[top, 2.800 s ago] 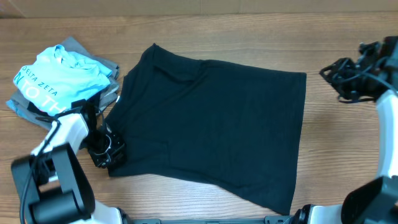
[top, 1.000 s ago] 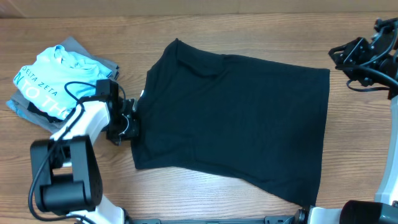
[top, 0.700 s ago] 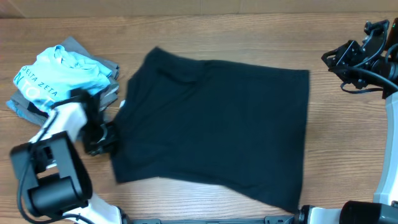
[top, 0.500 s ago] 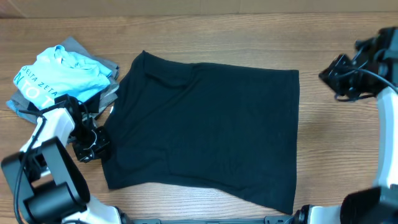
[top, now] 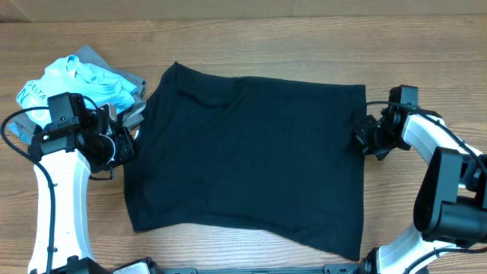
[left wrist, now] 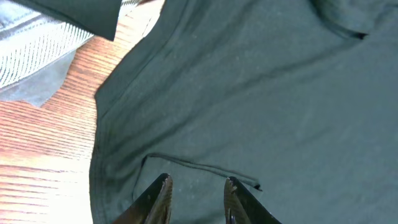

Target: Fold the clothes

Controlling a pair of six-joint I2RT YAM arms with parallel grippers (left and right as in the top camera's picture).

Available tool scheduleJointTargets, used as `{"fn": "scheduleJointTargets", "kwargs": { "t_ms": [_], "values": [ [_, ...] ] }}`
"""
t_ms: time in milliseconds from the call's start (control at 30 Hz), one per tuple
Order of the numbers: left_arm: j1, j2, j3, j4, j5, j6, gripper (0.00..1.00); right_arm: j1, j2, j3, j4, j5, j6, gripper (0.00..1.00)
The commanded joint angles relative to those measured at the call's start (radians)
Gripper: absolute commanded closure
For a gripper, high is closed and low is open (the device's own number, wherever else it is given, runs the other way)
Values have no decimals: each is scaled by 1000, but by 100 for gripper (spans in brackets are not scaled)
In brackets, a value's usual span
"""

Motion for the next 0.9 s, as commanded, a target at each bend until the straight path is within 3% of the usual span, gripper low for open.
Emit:
{"fn": "scheduleJointTargets", "kwargs": {
  "t_ms": [0,233,367,533,667,767,867],
  "values": [
    [-15,-16,18,-13,28,23,68,-5,128,-21,87,113,62,96],
    [-15,-16,18,-19,29,24,68,-31,262,26,275,157,112,96],
    [-15,-16,18,-13,29,30,67,-77,262,125,240,155,111,96],
    [-15,-16,18,-5,29,35,67,-145,239,309,99,-121,-109,91],
    [-15,-16,76,-66,24,87,67,-180,129,408,-35,-298,-196,84],
    [-15,-16,192,-163,24,107,61,-187,-26,419,-92,-324,-216,79],
    [-15,-16,266,-264,24,108,53,-186,-205,419,-176,-324,-215,65]
  ]
}}
